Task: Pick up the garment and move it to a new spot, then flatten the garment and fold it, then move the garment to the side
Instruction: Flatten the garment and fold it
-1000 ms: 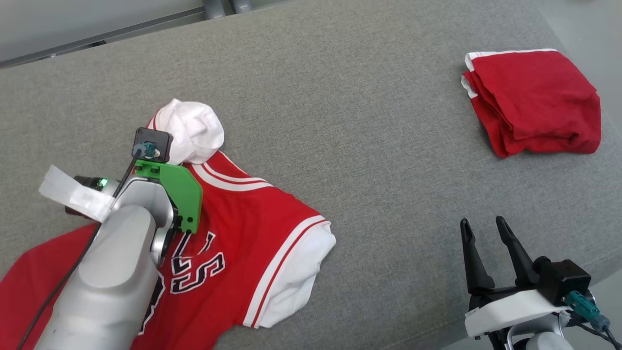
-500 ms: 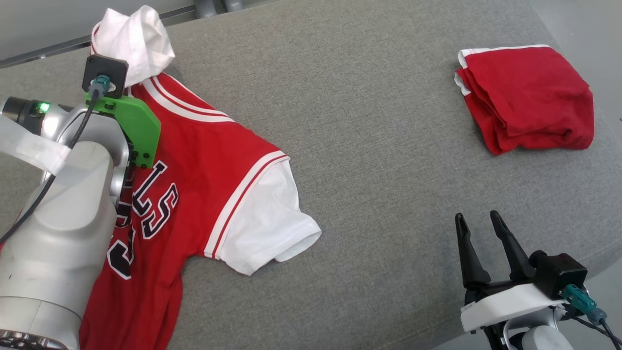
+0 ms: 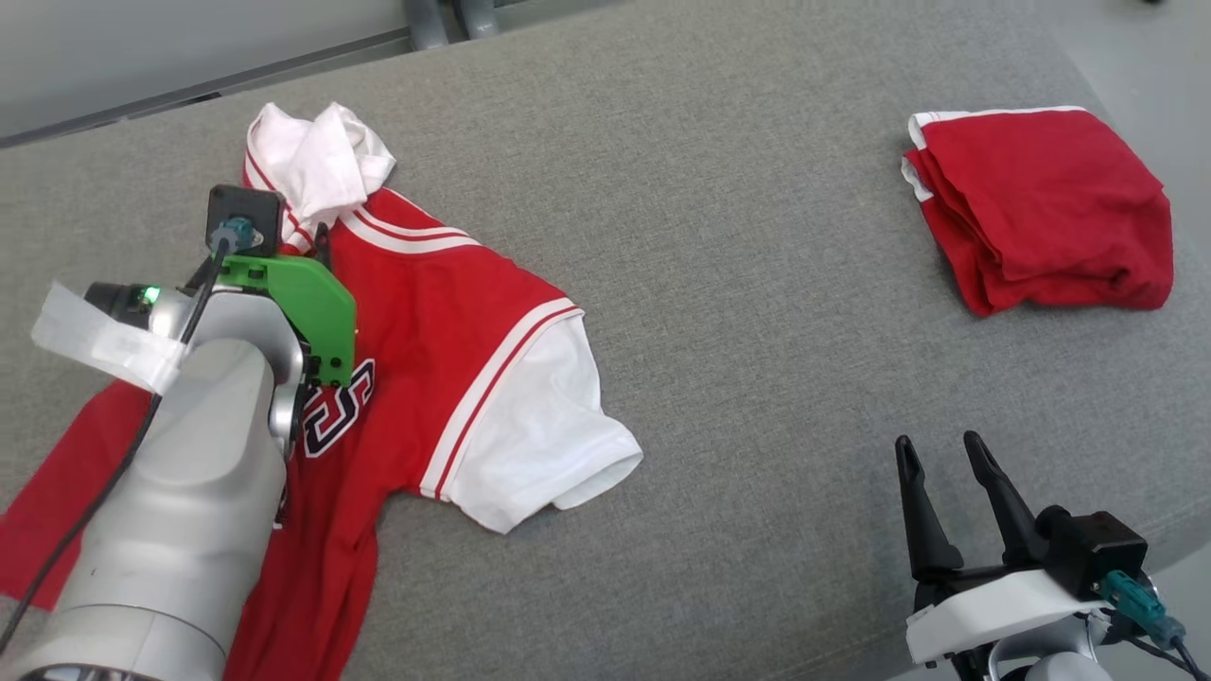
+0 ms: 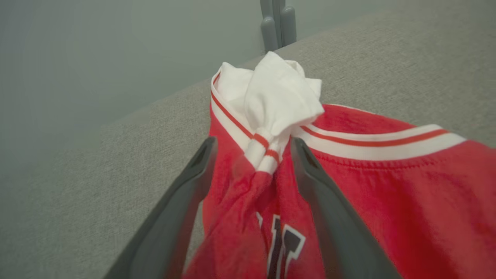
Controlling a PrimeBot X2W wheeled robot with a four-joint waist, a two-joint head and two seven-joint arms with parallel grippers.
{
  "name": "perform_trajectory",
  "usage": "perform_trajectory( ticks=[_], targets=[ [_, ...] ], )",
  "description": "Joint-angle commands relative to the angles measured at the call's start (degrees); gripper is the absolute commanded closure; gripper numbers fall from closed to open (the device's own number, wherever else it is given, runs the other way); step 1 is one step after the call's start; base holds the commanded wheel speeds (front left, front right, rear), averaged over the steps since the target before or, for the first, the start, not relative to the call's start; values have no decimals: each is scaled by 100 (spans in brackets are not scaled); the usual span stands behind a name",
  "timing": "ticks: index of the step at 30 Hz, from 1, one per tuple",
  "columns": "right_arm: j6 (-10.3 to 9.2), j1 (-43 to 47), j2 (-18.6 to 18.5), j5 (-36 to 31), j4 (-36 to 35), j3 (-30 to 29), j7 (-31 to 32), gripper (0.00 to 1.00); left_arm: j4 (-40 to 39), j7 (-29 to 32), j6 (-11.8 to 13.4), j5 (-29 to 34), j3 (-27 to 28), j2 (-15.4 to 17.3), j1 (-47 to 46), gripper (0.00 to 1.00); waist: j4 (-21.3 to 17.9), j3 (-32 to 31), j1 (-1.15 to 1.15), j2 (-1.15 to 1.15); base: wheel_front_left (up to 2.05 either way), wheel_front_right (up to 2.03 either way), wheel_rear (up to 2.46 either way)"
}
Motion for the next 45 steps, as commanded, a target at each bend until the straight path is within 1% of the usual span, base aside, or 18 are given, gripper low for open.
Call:
perform_trajectory(
  ticks=[1,5,8,10,13,19,21,22,25,28,29,32,36,38,43,45],
  targets=[
    [-2,93,-16,-103,-25,-89,-15,0,-27,-78,44,-148,68,-85,206,0,228,-235,0,65,0,0,0],
    [-1,186,-14,-329,-136,-257,-15,0,-288,-372,96,-392,240,-186,638,0,511,-559,0,65,0,0,0],
    [-1,260,-15,-452,-215,-360,-15,0,-645,-641,167,-596,404,-236,1090,0,738,-787,0,65,0,0,0],
    [-1,329,-15,-511,-261,-399,-15,0,-949,-737,210,-645,422,-201,1423,0,879,-930,0,65,0,0,0],
    [-2,445,-15,-587,-326,-455,-15,0,-1526,-826,341,-722,473,-119,1947,0,1124,-1117,0,65,0,0,0],
    [-1,647,-15,-734,-417,-502,-15,0,-2882,-898,750,-827,599,88,3177,0,1593,-1380,0,65,0,0,0],
    [-1,692,-15,-804,-431,-506,-15,0,-3292,-907,849,-876,632,149,3576,0,1730,-1433,0,65,0,0,0],
    [-2,715,-15,-844,-431,-508,-15,0,-3475,-936,845,-865,612,200,3764,0,1793,-1471,0,65,0,0,0],
    [-2,763,-16,-966,-410,-535,-15,0,-3853,-990,950,-897,666,346,4284,0,1956,-1567,0,65,0,0,0],
    [-2,850,-17,-1016,-387,-598,-15,0,-4116,-1032,962,-917,646,450,4677,0,2117,-1683,0,65,0,0,0],
    [-2,867,-18,-1033,-400,-594,-15,0,-4166,-1055,987,-886,646,528,4797,0,2158,-1712,0,65,0,0,0],
    [-1,913,-16,-1040,-388,-609,-15,0,-4244,-1128,1027,-889,686,595,5027,0,2218,-1762,0,65,0,0,0],
    [-2,969,-18,-1092,-314,-613,-15,0,-4407,-1298,997,-957,738,631,5368,0,2287,-1858,0,65,0,0,0],
    [-2,998,-16,-1103,-278,-613,-15,0,-4501,-1389,872,-1062,754,587,5524,0,2302,-1910,0,65,0,0,0],
    [-2,1046,-18,-1079,-158,-616,-15,0,-4650,-1530,503,-1085,754,650,5848,0,2276,-2031,0,65,0,0,0],
    [-2,1069,-17,-1060,-95,-647,-15,0,-4651,-1552,416,-1067,784,665,5978,0,2264,-2077,0,65,0,0,0]
  ],
)
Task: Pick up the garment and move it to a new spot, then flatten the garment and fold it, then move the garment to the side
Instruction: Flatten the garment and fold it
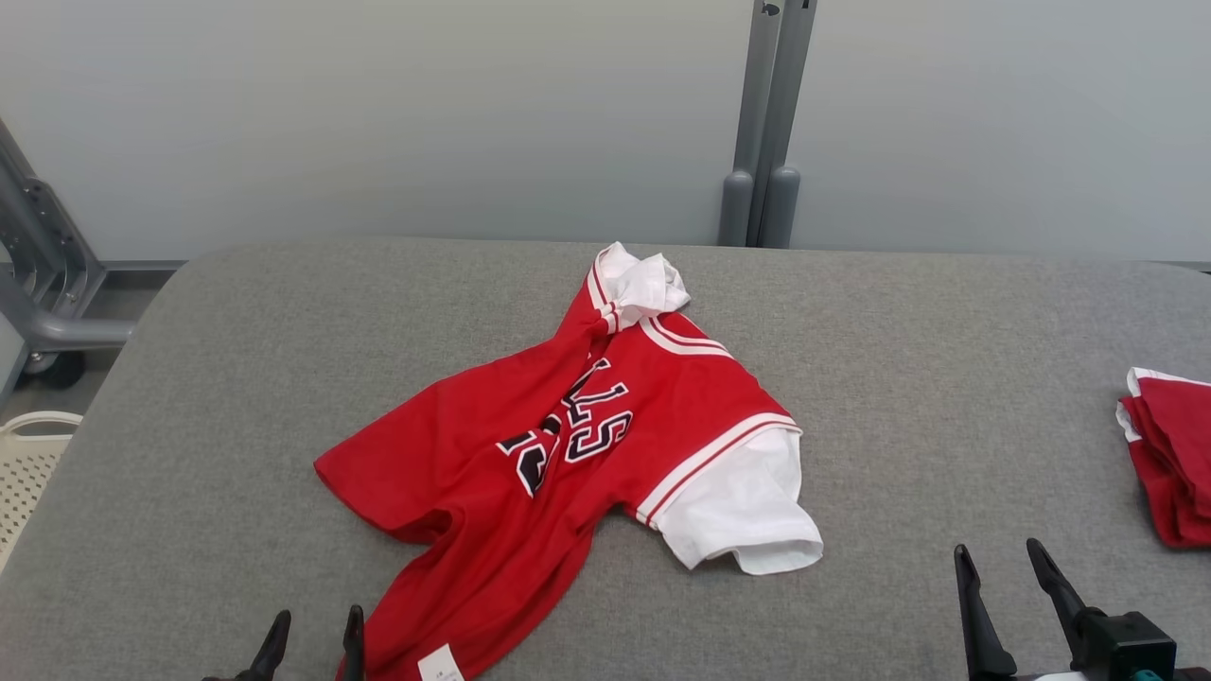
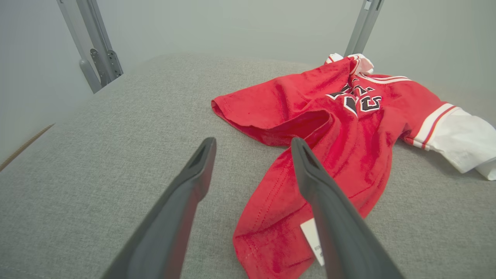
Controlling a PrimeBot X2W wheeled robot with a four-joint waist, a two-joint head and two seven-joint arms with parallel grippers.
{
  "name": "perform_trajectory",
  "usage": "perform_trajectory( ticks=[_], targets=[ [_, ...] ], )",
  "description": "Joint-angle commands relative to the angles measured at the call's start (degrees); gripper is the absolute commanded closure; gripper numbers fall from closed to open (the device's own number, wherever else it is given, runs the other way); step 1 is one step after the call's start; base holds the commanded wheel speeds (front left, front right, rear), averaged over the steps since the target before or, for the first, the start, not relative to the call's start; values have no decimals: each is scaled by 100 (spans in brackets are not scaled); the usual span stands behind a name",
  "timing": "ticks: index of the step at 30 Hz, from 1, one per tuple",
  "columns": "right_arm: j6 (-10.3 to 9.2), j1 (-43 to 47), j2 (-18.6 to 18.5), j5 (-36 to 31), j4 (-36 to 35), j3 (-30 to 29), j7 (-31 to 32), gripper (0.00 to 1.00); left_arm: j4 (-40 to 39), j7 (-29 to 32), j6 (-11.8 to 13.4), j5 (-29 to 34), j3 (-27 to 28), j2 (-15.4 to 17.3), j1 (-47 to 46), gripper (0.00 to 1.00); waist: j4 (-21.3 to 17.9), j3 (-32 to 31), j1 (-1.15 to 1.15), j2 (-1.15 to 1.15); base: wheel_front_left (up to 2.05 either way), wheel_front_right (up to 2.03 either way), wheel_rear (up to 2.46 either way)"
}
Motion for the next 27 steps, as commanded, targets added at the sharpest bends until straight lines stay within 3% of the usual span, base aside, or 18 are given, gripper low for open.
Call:
perform_trajectory(
  ticks=[1,12,27],
  targets=[
    [-2,64,-18,32,37,-22,-15,0,2,-38,-60,9,38,43,127,0,-15,-49,0,65,0,0,0],
    [-2,120,-17,101,221,-97,-15,0,-172,-47,-214,289,564,-122,567,0,-57,-125,0,65,0,0,0],
    [-2,-104,-17,7,298,13,-14,0,-106,-48,-705,795,939,-287,508,0,-45,-45,0,65,0,0,0]
  ],
)
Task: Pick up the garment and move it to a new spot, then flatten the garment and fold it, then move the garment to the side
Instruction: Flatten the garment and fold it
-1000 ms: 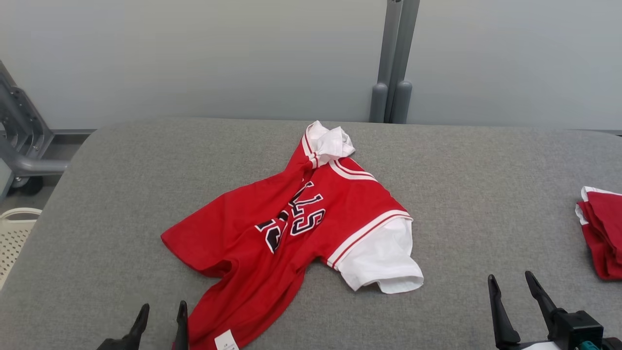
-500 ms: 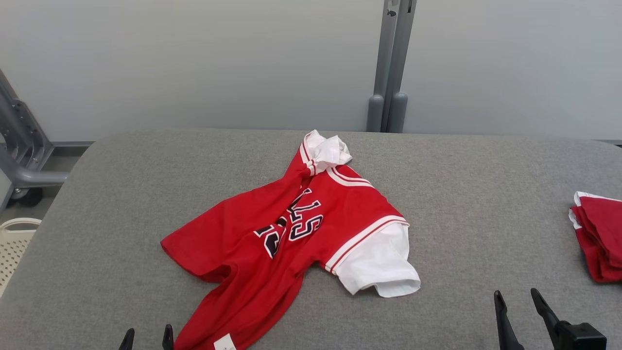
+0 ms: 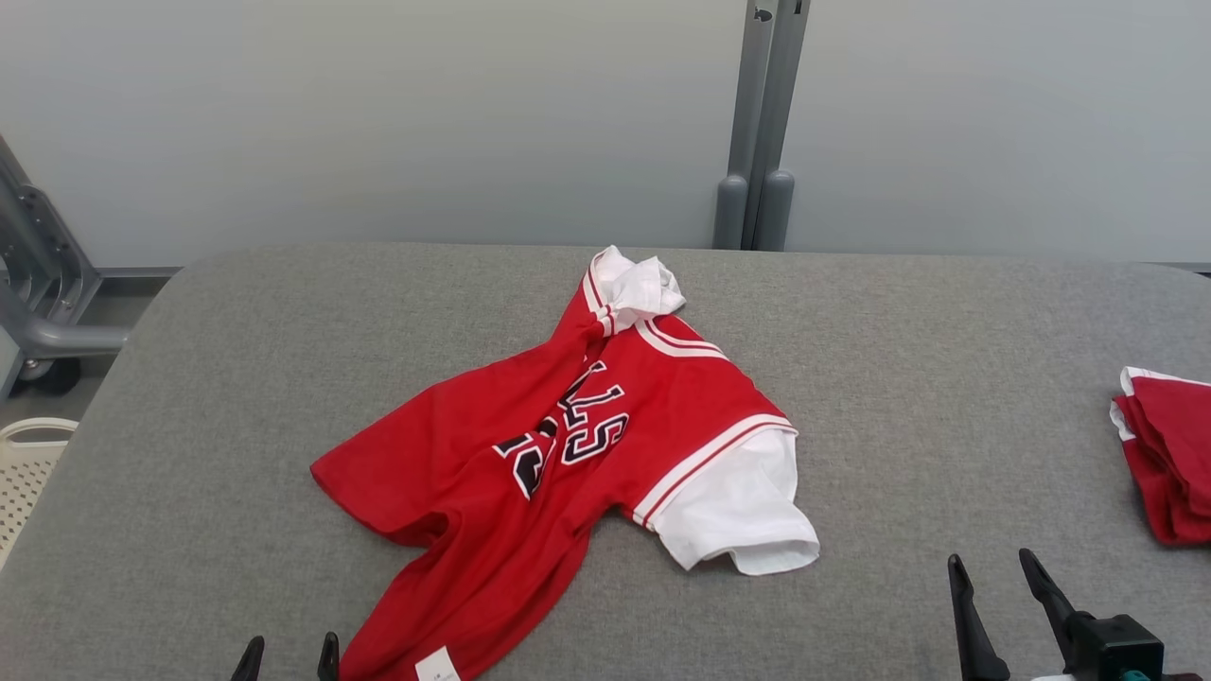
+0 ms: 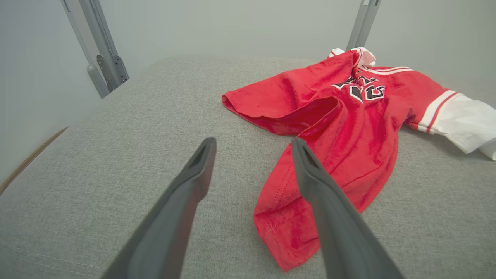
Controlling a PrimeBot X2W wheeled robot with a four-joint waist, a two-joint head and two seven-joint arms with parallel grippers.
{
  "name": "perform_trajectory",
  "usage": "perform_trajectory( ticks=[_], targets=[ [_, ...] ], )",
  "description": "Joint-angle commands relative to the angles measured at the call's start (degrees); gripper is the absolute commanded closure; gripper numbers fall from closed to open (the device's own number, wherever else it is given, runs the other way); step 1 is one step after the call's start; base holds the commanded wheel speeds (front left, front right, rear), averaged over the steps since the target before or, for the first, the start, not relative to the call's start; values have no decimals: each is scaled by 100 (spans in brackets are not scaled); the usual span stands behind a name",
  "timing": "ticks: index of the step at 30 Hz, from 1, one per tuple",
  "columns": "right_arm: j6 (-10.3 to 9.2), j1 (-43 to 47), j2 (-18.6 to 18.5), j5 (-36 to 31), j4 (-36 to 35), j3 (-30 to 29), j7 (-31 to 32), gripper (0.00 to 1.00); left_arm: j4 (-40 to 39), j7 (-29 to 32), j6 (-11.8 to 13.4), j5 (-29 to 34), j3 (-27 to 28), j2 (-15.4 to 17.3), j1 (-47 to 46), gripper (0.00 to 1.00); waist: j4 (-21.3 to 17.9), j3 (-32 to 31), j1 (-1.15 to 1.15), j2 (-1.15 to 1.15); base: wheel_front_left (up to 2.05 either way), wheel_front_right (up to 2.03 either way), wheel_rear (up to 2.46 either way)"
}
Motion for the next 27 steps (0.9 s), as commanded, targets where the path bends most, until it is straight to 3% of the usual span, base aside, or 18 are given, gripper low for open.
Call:
perform_trajectory(
  ticks=[1,12,15,18,20,22,27],
  targets=[
    [-2,-73,-17,23,1,18,-14,0,32,-17,-39,54,48,-13,-95,0,6,5,0,65,0,0,0],
    [-2,-199,-16,132,-122,213,-14,0,86,-14,-146,210,136,-124,-157,0,72,84,0,65,0,0,0],
    [-1,-285,-14,220,-89,397,-14,0,29,222,-111,155,83,-132,-206,0,126,132,0,65,0,0,0],
    [-2,-451,-131,365,209,837,-14,0,-176,819,-204,105,-99,-58,-218,0,198,191,0,65,0,0,0],
    [-5,-620,-304,523,377,1182,210,0,-386,1364,-119,18,-135,-53,-154,0,249,221,0,65,0,0,0],
    [-4,-853,-656,816,422,1615,831,0,-818,2228,23,-108,-229,8,5,0,305,272,0,65,0,0,0],
    [-4,-1248,-1154,1294,104,1966,1932,0,-1588,3153,236,-325,-316,-66,154,0,383,411,0,65,0,0,0]
  ],
)
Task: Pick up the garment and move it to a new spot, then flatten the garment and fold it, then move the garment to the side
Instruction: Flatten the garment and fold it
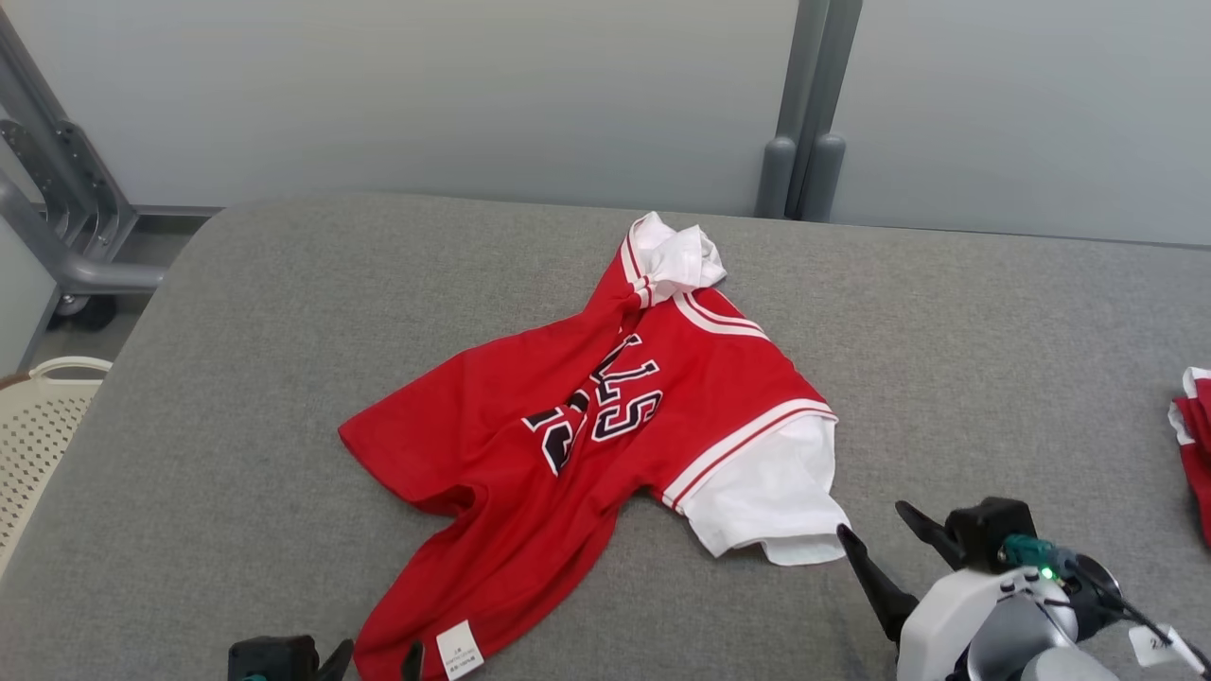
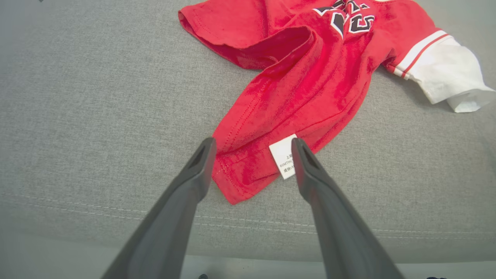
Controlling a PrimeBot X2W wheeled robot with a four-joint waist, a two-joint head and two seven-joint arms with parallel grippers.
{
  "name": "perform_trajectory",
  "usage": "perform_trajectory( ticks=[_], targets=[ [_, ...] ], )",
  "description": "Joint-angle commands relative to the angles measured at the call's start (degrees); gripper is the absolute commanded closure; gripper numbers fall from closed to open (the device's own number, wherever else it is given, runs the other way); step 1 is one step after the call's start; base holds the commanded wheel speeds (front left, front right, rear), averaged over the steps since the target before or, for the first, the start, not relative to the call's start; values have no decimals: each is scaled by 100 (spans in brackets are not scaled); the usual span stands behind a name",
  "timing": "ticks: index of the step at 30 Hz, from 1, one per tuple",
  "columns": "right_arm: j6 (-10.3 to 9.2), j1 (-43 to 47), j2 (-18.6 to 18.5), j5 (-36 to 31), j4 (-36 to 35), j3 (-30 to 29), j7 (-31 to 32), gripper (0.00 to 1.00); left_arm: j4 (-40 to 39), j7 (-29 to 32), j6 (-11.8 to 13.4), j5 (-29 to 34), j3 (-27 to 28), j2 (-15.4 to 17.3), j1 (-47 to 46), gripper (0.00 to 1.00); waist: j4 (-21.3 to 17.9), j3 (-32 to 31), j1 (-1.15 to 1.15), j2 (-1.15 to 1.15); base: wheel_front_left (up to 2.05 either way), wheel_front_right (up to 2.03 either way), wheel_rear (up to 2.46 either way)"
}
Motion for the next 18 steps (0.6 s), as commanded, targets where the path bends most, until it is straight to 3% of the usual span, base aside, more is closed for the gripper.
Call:
perform_trajectory(
  ticks=[1,8,18],
  targets=[
    [-6,-152,-142,162,-121,37,338,0,-219,215,99,-85,-13,-46,114,0,51,116,0,65,0,0,0],
    [-5,-819,-466,443,-257,69,1543,0,-500,564,258,-16,-124,-60,-62,0,57,594,0,65,0,0,0],
    [-3,-1215,-395,817,386,341,2133,0,-106,481,365,26,-237,-270,-313,0,222,940,0,65,0,0,0]
  ],
)
